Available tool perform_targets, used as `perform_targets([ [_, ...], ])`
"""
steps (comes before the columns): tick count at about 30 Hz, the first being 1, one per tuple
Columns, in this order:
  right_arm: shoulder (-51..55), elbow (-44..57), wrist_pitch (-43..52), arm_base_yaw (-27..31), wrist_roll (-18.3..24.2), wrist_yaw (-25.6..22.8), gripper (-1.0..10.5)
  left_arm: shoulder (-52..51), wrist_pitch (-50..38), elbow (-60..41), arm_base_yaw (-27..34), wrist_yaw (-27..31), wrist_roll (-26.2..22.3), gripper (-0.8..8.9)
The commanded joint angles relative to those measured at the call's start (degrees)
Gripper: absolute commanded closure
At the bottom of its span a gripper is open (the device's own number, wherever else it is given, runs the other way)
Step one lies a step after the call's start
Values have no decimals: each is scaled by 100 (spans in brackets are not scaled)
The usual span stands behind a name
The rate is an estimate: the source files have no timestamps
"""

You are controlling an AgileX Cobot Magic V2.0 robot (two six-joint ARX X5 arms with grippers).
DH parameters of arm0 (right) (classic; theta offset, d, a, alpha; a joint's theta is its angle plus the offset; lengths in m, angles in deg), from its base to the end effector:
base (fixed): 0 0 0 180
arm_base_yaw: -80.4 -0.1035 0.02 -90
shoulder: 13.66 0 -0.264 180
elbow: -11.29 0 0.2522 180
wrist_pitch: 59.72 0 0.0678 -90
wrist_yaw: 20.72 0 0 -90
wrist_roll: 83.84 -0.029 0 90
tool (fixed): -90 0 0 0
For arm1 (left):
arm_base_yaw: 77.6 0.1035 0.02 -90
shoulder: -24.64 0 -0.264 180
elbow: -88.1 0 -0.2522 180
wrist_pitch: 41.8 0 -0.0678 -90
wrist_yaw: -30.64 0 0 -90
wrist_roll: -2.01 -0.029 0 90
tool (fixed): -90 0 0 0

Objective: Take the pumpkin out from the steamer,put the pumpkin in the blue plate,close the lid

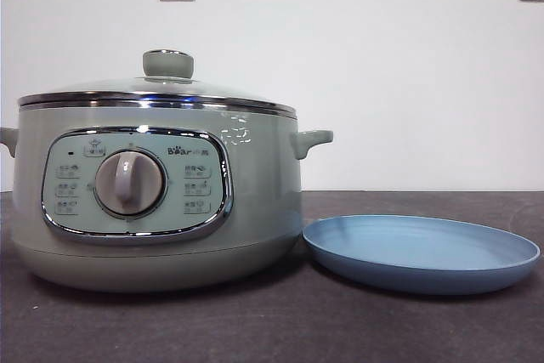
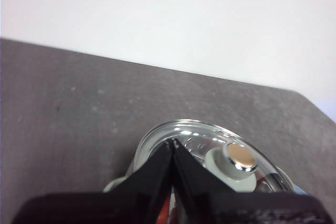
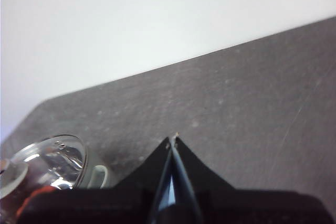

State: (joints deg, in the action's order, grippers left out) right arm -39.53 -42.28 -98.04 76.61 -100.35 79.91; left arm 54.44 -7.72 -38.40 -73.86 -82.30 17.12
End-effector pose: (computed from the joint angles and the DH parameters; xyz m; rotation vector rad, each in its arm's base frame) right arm 0.0998 0.0120 0.3182 0.2969 0.2204 0.2225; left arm 0.1153 -0.0038 0.3190 -0.3026 0.2203 -0.3092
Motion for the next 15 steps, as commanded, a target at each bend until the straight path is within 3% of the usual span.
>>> perform_targets([
  [1,-444,-538,-166,-2,894,212,936,330,267,474,4,-227,-608,817],
  [4,-890,-1084,-555,-2,1250,481,935,673,621,951,-9,-452,-861,813],
  [6,-1147,-1401,-822,-2,1423,608,861,852,787,1202,-24,-570,-944,797],
  [11,-1670,-1937,-1279,-4,1473,597,558,1182,898,1600,-166,-601,-933,413],
  [15,-1869,-1985,-1344,-4,1473,597,466,1408,997,1746,-389,-682,-916,404],
])
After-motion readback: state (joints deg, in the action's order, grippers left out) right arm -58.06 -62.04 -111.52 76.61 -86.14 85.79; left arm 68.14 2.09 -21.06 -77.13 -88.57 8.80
